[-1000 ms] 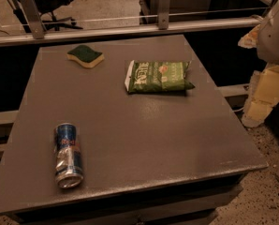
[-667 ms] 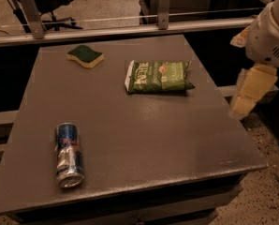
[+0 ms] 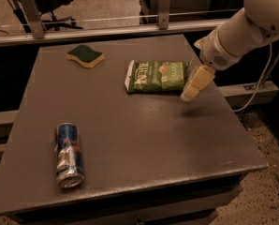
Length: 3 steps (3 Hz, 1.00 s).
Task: Pick green jalapeno chip bag
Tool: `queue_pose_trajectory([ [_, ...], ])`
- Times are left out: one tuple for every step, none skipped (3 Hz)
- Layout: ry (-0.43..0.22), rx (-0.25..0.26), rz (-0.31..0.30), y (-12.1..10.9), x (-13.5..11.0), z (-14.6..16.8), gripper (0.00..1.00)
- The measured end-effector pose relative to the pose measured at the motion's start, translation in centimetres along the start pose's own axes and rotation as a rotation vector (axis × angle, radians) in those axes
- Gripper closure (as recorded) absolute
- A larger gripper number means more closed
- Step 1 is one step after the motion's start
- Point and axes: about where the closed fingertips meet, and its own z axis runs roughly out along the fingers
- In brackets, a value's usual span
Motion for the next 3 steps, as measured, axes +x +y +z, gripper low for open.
queue_pose_trajectory([
  [-0.070, 0.039, 0.015, -2.5, -0.9, 3.0, 0.00],
  [-0.109, 0.035, 0.037, -3.6, -1.9, 4.9, 0.00],
  [-0.121, 0.008, 0.049, -3.6, -2.6, 6.2, 0.18],
])
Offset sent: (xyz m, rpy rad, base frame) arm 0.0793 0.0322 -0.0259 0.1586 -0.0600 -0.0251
